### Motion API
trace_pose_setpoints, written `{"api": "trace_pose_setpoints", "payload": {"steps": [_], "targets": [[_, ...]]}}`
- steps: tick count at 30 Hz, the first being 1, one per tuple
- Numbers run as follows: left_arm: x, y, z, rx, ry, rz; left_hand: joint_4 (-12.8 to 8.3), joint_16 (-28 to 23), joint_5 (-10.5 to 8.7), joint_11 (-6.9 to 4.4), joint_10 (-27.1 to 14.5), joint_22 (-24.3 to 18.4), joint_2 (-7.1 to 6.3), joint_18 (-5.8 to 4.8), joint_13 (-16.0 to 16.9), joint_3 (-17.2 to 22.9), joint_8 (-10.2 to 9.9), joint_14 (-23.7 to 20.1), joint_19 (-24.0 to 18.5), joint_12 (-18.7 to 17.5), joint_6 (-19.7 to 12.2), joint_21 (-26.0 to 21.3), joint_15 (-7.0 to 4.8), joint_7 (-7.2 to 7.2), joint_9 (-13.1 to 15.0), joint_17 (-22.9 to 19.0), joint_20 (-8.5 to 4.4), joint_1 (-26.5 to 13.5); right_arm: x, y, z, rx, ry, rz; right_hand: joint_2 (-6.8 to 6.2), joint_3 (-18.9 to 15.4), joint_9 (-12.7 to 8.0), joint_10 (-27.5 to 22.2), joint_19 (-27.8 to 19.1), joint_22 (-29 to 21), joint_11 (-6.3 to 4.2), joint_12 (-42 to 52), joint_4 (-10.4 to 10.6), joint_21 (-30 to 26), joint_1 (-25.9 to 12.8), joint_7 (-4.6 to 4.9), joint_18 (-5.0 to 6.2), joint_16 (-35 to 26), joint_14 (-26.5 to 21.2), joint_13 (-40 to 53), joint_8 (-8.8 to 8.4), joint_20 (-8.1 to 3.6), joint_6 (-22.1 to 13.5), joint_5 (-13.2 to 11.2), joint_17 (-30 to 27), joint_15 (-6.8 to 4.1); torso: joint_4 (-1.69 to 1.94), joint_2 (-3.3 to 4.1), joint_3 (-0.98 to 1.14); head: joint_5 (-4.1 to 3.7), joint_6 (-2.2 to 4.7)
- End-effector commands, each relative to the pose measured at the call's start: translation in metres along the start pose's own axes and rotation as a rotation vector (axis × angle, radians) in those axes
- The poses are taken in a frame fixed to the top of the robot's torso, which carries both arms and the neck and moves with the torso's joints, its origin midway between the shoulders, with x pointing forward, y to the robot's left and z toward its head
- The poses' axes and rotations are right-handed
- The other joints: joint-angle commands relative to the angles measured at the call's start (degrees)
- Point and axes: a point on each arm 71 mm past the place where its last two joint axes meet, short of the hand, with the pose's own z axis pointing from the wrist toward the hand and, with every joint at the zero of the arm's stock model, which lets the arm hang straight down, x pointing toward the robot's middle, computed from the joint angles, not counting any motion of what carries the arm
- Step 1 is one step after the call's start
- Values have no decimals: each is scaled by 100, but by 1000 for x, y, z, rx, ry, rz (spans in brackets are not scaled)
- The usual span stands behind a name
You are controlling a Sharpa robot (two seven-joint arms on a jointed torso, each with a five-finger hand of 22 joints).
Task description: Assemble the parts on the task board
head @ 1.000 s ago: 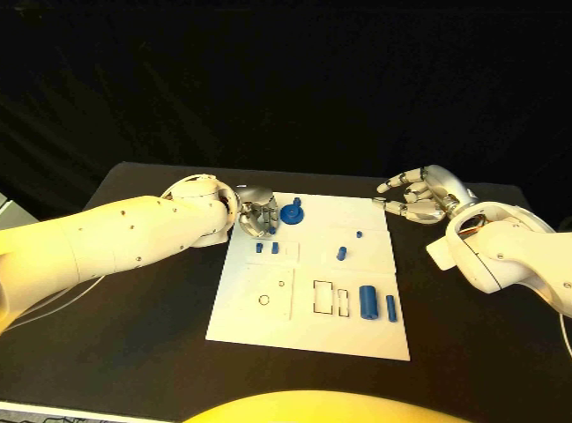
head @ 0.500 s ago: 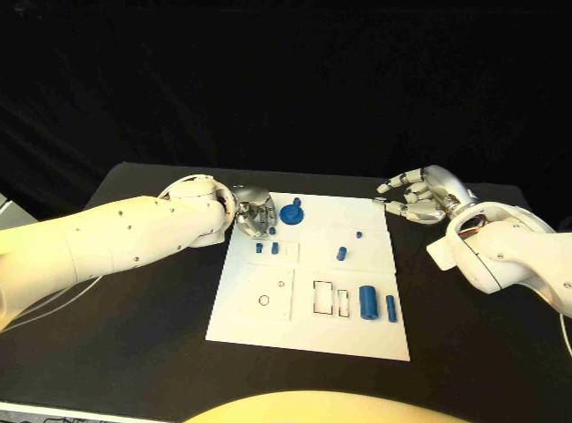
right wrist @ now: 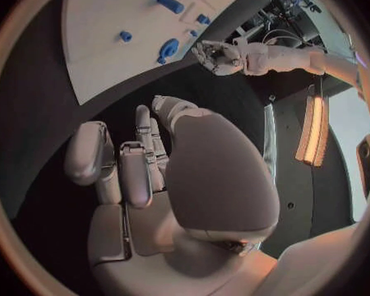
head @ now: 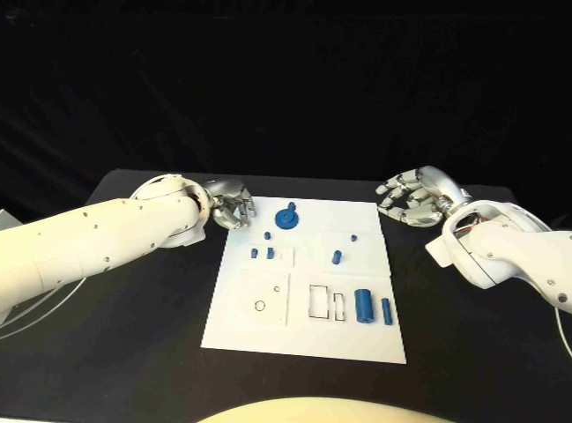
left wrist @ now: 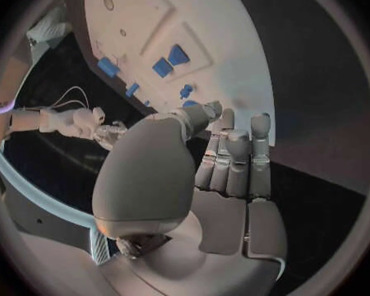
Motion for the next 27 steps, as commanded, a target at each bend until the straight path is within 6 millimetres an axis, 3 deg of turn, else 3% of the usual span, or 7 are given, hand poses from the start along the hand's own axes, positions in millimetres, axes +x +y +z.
{"api": "trace_pose_setpoints", "payload": {"steps": [1,4,7,11,19,27], "targets": [[-11,-2,-7,59,-96,-336,-20,-572,-22,105,-320,-244,-38,72,-42,-13,17,-803,-425,-125,39,-322,82,67,-20,-1181,32,-38,12,7,3,-112,102,-247,-38,70,-9,73,62,217,-6,-186,-107,104,-62,-17,-44,49,213,-262,-11,1,58,-96,65,29,17,-3,13,-95,21],[-16,-1,-17,109,-120,-530,34,-1150,-12,258,-790,-418,-61,71,-211,-120,23,-1248,-740,-367,21,-685,218,151,-42,-1594,170,-152,21,7,6,-140,136,-375,-42,92,-8,157,128,305,-25,-312,-200,253,-157,-67,-72,98,251,-481,-7,-10,122,-171,134,10,22,-1,15,-176,31],[-19,-5,-26,178,-128,-718,79,-1415,-3,292,-902,-579,-64,76,-295,-264,35,-1401,-841,-414,15,-945,269,180,-51,-1769,228,-196,30,7,9,-148,162,-479,-55,25,-17,157,170,357,-50,-415,-243,341,-277,-108,-86,126,277,-624,-26,-43,132,-246,176,-20,18,6,0,-257,47],[-20,-11,-35,234,-129,-834,170,-1541,18,293,-847,-756,-32,82,-339,-456,52,-1394,-814,-356,19,-1181,267,174,-59,-1885,258,-265,38,6,12,-148,175,-551,-59,-17,-24,167,195,387,-59,-472,-279,391,-333,-119,-98,138,293,-711,-39,-61,143,-273,194,-24,27,8,-8,-331,41],[-19,-23,-49,305,-115,-955,283,-1603,24,236,-633,-990,-11,85,-362,-643,126,-1328,-661,-218,132,-1453,231,135,-50,-1963,238,-331,53,6,16,-137,224,-620,-54,-66,-42,214,300,539,-46,-536,-347,675,-389,-102,-155,149,313,-832,-76,-83,137,-242,207,6,30,6,-16,-348,16],[-20,-28,-54,347,-142,-1010,280,-1605,28,204,-505,-1052,30,88,-357,-652,164,-1288,-571,-137,198,-1514,202,120,-44,-1979,209,-276,69,8,18,-146,257,-614,-43,-62,-45,272,344,599,-35,-556,-359,785,-423,-85,-178,129,313,-888,-76,-74,174,-215,164,19,22,5,-2,-337,14]]}}
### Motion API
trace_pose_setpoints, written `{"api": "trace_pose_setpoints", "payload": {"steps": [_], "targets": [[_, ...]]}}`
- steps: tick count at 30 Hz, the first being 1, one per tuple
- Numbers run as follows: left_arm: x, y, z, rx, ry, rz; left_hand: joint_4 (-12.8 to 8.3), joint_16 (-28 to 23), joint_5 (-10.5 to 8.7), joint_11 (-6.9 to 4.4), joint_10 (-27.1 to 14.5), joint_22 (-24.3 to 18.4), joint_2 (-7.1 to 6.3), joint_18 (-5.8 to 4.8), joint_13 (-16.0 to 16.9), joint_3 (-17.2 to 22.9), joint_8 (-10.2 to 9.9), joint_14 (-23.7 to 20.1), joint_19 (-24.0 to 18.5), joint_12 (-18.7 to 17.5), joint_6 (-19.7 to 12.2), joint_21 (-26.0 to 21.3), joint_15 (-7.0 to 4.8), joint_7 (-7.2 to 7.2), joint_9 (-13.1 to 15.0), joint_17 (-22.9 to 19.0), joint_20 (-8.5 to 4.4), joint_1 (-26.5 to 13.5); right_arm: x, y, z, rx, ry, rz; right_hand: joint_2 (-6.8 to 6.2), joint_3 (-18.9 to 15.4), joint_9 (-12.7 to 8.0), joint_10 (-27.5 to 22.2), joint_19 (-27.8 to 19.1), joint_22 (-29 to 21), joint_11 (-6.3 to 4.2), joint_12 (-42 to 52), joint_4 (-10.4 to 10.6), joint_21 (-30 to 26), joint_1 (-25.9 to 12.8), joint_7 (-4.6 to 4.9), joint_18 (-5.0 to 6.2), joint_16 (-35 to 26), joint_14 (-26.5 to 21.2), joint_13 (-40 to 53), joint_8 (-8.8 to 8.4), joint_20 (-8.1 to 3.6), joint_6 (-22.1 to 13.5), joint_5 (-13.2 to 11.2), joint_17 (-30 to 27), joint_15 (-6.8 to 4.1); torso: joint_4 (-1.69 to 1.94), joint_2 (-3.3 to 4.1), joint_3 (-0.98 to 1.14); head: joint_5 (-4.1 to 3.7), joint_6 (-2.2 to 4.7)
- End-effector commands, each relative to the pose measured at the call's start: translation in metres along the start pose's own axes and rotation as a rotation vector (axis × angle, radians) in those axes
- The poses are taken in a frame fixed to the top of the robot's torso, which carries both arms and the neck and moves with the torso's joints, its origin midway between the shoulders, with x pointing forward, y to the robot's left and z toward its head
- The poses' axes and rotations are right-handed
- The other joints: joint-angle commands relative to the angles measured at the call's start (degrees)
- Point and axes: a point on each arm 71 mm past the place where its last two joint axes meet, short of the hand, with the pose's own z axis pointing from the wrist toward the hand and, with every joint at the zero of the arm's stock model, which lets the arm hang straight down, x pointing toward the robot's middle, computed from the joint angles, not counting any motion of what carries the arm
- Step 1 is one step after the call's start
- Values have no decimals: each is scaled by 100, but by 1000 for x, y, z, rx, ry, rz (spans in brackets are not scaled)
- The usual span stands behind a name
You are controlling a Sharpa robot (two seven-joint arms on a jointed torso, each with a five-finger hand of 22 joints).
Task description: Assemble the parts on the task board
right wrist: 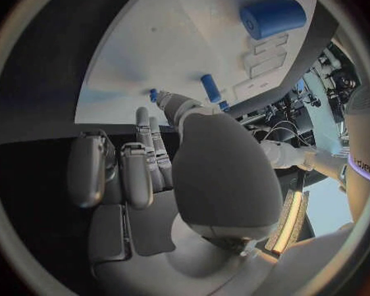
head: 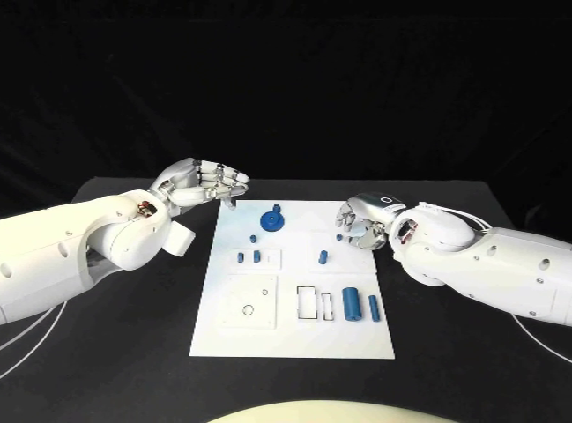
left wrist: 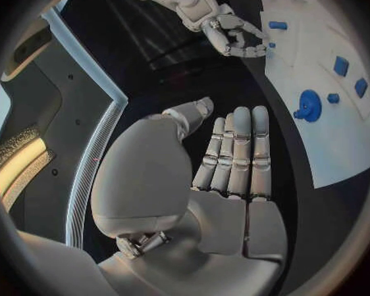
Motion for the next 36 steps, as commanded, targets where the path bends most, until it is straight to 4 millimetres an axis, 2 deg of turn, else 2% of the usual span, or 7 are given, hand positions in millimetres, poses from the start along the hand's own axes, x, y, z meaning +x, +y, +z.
{"api": "trace_pose_setpoints", "payload": {"steps": [1,13,19,21,29,33,36], "targets": [[0,-7,-1,77,-25,-89,-8,-17,28,-15,105,-22,64,87,-3,-21,49,40,75,65,66,-46,-25,-14,8,-9,-1,17,7,1,2,0,40,-44,27,31,-7,71,78,604,14,-57,-41,17,-54,11,-80,-5,317,-40,-22,12,35,71,95,21,-2,-2,4,7,-9],[2,-10,-3,105,-36,-130,9,-18,28,-27,152,-45,68,85,-4,-39,64,65,112,92,96,-68,-37,-21,11,-16,-15,4,19,6,12,0,40,-34,49,93,-16,116,79,607,31,-100,-27,8,-104,34,-78,-17,316,-117,-35,22,61,127,69,32,-2,6,11,49,-6],[2,-10,-3,103,-38,-134,10,-19,30,-29,154,-48,76,85,-5,-36,65,67,116,93,98,-71,-38,-23,10,-17,-17,7,24,12,14,-14,39,-16,128,257,-3,267,87,625,13,-115,-17,24,-125,13,-79,-13,319,-202,-3,22,181,128,67,18,-8,1,14,59,-26],[2,-10,-3,102,-39,-134,11,-21,32,-29,154,-50,82,86,-7,-33,65,69,120,92,98,-74,-40,-23,10,-18,-18,11,25,14,15,-16,41,-13,191,416,19,442,190,791,-26,-101,-59,349,-94,-18,-140,8,333,-228,40,-3,297,-42,91,-11,-9,-1,12,61,-30],[1,-10,-3,95,-43,-133,9,-23,32,-27,139,-55,85,86,-13,-31,60,73,130,84,91,-78,-41,-20,7,-20,-22,19,29,16,15,-12,61,-20,344,681,116,776,266,930,-135,-133,-236,595,-60,-113,-185,23,345,-246,188,-80,601,21,80,-105,-15,-6,8,70,-36],[1,-9,-3,91,-42,-134,8,-22,31,-25,132,-57,88,86,-16,-29,58,78,137,80,87,-80,-42,-17,5,-20,-25,24,31,17,15,-4,76,-48,480,906,205,1010,292,999,-188,-166,-558,705,49,-145,-205,35,346,-234,278,-128,747,7,84,-158,-10,-5,9,68,-47],[1,-9,-3,88,-41,-134,8,-22,31,-25,132,-57,88,86,-16,-29,58,78,137,80,87,-80,-42,-17,5,-20,-25,24,31,17,15,7,76,-76,497,991,229,1078,302,1024,-201,-180,-652,747,44,-157,-213,35,345,-225,295,-139,780,-23,81,-172,-12,-2,9,68,-56]]}}
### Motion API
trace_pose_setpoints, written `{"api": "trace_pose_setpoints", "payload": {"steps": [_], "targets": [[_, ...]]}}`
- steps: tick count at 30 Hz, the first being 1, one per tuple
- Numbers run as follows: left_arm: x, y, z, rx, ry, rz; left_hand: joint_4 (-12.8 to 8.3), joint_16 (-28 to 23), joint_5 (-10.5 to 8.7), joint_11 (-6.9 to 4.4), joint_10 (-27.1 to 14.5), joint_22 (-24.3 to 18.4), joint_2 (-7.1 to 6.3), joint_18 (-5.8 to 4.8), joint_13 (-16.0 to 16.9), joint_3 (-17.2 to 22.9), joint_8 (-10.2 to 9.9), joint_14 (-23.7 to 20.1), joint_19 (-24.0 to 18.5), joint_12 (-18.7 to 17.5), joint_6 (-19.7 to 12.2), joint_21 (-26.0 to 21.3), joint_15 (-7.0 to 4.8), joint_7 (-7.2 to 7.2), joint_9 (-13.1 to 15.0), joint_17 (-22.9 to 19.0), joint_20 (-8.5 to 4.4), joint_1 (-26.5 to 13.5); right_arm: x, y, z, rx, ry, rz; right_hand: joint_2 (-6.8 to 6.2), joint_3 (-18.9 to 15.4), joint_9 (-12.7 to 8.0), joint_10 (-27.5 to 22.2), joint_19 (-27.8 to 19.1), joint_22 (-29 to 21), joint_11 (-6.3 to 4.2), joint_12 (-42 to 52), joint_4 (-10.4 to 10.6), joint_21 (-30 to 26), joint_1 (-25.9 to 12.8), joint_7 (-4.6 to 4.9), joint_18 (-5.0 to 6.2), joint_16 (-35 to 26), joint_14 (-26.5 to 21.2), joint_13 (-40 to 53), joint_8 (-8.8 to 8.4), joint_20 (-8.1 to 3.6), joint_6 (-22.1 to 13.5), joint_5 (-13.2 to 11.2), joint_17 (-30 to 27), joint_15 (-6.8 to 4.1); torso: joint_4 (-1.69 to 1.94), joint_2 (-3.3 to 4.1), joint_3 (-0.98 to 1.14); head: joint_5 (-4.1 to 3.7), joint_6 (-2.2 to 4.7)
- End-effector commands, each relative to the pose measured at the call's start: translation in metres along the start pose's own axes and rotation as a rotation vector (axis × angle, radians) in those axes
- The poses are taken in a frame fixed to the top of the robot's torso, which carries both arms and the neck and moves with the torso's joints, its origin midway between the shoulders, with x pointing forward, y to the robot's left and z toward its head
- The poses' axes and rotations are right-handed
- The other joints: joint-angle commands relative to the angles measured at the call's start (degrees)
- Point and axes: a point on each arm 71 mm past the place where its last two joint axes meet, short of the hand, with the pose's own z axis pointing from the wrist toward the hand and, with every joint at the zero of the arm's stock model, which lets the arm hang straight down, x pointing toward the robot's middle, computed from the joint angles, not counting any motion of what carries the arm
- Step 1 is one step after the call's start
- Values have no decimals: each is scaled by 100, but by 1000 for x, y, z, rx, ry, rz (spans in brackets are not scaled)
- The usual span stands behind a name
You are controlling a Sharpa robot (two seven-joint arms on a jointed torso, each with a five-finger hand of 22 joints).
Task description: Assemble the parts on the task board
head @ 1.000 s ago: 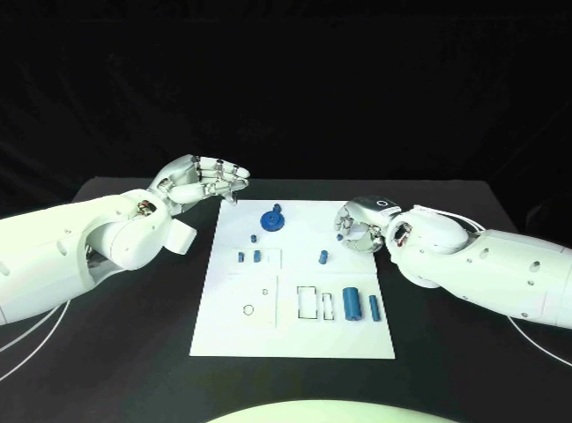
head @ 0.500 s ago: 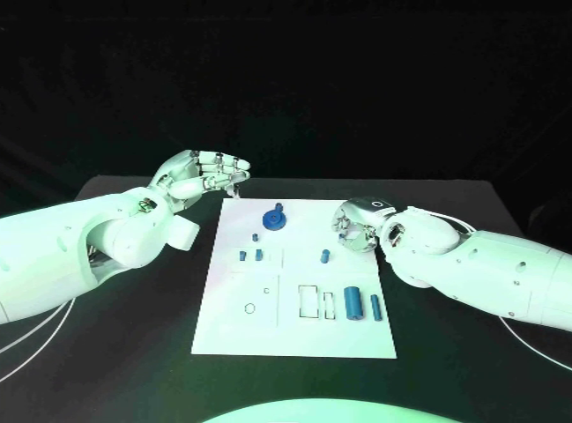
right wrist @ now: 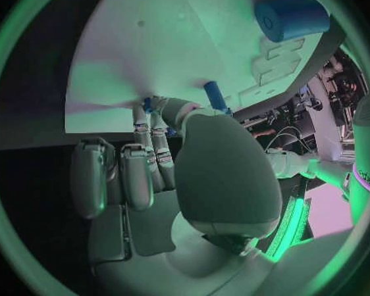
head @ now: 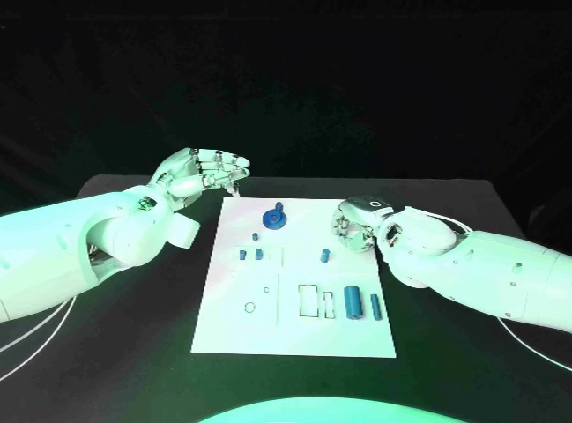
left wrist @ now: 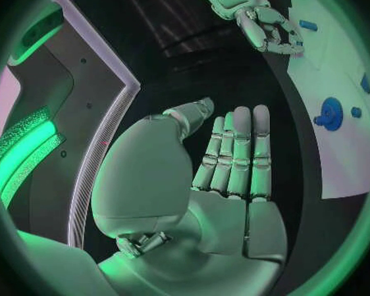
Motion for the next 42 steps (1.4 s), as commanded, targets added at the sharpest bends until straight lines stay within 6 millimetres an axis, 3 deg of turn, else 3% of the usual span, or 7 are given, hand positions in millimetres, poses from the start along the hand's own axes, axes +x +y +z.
{"api": "trace_pose_setpoints", "payload": {"steps": [1,4,12,32,38,42], "targets": [[0,-1,0,8,-3,-10,6,-22,31,7,1,-7,65,87,-12,-28,24,43,45,7,30,-35,-4,23,-2,-9,15,3,12,4,-2,6,61,-62,129,135,22,351,281,1042,-267,14,-161,41,49,-5,-88,33,334,30,42,-51,42,-9,74,-40,1,3,0,1,-11],[0,-1,0,6,-3,-10,6,-22,31,7,1,-7,65,87,-12,-28,24,43,45,7,30,-35,-4,23,-2,-9,15,3,11,4,-2,16,39,-78,128,245,43,399,286,1062,-274,-26,-273,68,10,-12,-93,31,331,35,43,-53,63,-135,62,-50,-1,2,1,0,-10],[0,-1,-1,6,-4,-9,-3,-31,32,19,-38,-14,66,84,-28,-25,20,43,62,-16,25,-43,1,35,-6,-15,10,20,6,6,-5,19,-40,-79,108,334,61,451,313,1107,-283,-53,-366,157,-37,-17,-110,23,326,41,48,-46,98,-146,40,-69,-2,1,2,3,-28],[-6,-1,-2,3,-22,-3,4,-52,37,52,-105,-33,61,76,-60,-31,-21,37,81,-55,-42,-69,24,75,-29,-29,14,22,-25,7,-23,-37,-223,75,103,382,72,477,320,1123,-283,-80,-411,182,-90,-15,-115,30,327,41,46,-44,115,-195,49,-72,-1,-1,-5,21,-23],[-6,-1,-2,2,-25,-5,4,-53,37,54,-108,-34,60,76,-62,-32,-24,37,81,-56,-46,-71,25,78,-31,-29,14,21,-32,20,-33,-86,-265,139,103,384,72,477,317,1121,-283,-82,-413,176,-92,-14,-114,32,328,40,45,-44,115,-196,51,-72,-7,-3,-7,72,-11],[-6,-1,-1,2,-26,-8,6,-55,38,57,-114,-36,60,75,-65,-33,-30,36,83,-59,-56,-74,28,82,-34,-31,16,20,-33,37,-39,-136,-279,190,103,385,72,477,317,1120,-283,-83,-414,174,-93,-14,-113,31,327,40,45,-44,115,-196,49,-72,-7,-4,-1,148,-13]]}}
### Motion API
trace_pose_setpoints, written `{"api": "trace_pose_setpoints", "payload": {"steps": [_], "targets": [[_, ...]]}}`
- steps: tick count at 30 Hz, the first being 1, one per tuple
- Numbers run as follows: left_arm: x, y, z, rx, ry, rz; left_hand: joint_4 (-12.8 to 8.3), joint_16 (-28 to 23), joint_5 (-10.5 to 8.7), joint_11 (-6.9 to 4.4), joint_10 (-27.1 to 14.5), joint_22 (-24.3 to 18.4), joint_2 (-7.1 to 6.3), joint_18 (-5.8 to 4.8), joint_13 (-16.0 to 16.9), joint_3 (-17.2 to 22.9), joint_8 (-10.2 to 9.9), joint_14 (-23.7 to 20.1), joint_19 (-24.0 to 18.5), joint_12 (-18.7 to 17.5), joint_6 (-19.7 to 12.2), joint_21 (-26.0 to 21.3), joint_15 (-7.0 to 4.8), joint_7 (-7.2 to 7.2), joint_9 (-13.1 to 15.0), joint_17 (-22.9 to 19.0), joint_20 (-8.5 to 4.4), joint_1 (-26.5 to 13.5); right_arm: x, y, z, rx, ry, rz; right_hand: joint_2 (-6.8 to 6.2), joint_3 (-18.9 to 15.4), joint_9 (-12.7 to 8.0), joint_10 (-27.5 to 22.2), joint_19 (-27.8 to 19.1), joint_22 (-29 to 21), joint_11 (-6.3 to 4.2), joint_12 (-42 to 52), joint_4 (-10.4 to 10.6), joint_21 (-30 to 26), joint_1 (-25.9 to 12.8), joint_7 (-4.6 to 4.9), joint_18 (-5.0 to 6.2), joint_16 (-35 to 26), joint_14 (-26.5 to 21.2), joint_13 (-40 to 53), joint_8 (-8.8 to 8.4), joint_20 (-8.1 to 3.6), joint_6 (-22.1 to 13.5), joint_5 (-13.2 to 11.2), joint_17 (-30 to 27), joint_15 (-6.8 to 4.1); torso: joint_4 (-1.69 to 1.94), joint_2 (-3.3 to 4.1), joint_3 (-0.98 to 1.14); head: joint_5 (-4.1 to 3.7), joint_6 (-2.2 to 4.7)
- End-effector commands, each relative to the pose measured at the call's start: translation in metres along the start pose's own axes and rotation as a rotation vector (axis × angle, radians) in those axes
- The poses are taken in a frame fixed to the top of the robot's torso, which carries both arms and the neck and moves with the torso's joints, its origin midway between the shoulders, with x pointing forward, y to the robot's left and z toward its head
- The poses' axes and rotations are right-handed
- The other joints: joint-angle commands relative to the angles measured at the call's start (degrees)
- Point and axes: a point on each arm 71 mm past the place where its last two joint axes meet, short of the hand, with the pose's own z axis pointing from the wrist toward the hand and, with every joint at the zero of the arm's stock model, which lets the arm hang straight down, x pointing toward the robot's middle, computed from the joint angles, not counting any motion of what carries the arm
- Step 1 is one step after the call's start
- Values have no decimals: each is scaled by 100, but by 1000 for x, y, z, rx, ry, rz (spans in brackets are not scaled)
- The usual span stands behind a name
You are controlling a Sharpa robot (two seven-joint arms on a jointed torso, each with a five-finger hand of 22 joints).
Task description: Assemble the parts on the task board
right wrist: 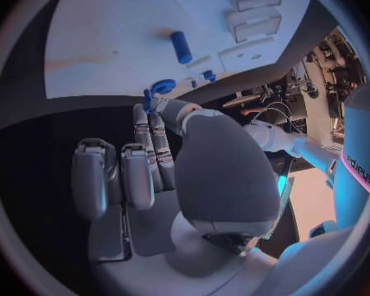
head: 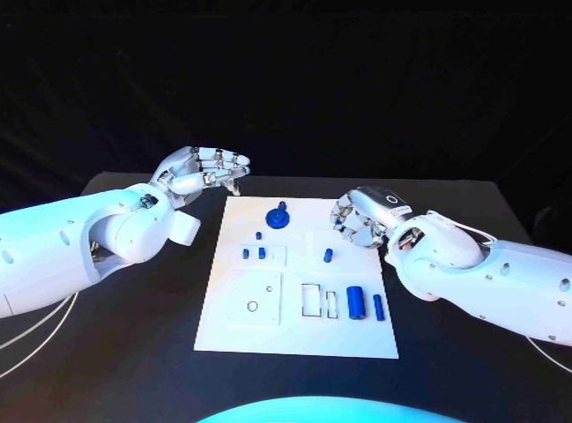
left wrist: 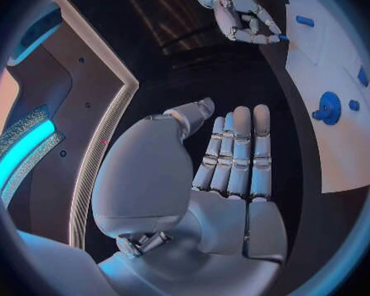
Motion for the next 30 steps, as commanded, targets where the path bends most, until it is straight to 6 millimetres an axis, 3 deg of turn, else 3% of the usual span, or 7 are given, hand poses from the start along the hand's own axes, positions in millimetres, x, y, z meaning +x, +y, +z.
{"api": "trace_pose_setpoints", "payload": {"steps": [1,10,18,29,30], "targets": [[1,-1,1,8,-5,-12,7,-35,39,-2,-55,-7,38,75,-10,-34,-36,15,44,-33,-44,-34,8,26,-8,-11,16,-2,-1,18,-3,-60,-49,87,14,339,6,406,297,1118,-355,4,-367,10,-32,-13,-114,31,336,9,24,-25,34,11,47,-25,-1,-6,4,92,-4],[5,0,5,12,-9,-20,9,-37,39,4,-63,-10,37,75,-14,-37,-46,15,46,-36,-61,-39,12,35,-13,-12,18,-2,19,64,-7,-160,-5,188,18,350,7,404,290,1109,-351,-5,-375,-13,-36,-8,-109,26,334,7,19,-25,29,15,36,-25,15,-7,-6,368,-39],[13,0,11,18,-9,-30,11,-39,39,8,-66,-13,38,74,-17,-38,-51,14,48,-36,-68,-43,16,39,-16,-14,20,-2,55,94,-4,-205,137,181,23,363,7,400,272,1087,-346,-18,-388,-68,-43,1,-98,7,326,5,11,-24,21,17,-3,-21,18,2,-10,606,-110],[17,1,14,19,-8,-38,14,-41,39,9,-68,-15,38,73,-18,-39,-53,12,48,-36,-71,-46,18,39,-17,-15,22,-5,78,108,0,-209,215,121,29,373,7,397,274,1092,-341,-29,-398,-59,-53,7,-99,5,324,3,5,-22,14,18,-7,-17,19,-3,-9,760,-190],[17,1,14,19,-8,-38,14,-41,39,9,-68,-15,38,73,-18,-39,-53,12,48,-36,-71,-46,18,39,-17,-15,22,-5,79,108,0,-207,216,117,29,373,7,397,274,1092,-341,-29,-398,-59,-53,7,-99,5,324,3,5,-22,14,18,-7,-17,6,2,-9,789,-197]]}}
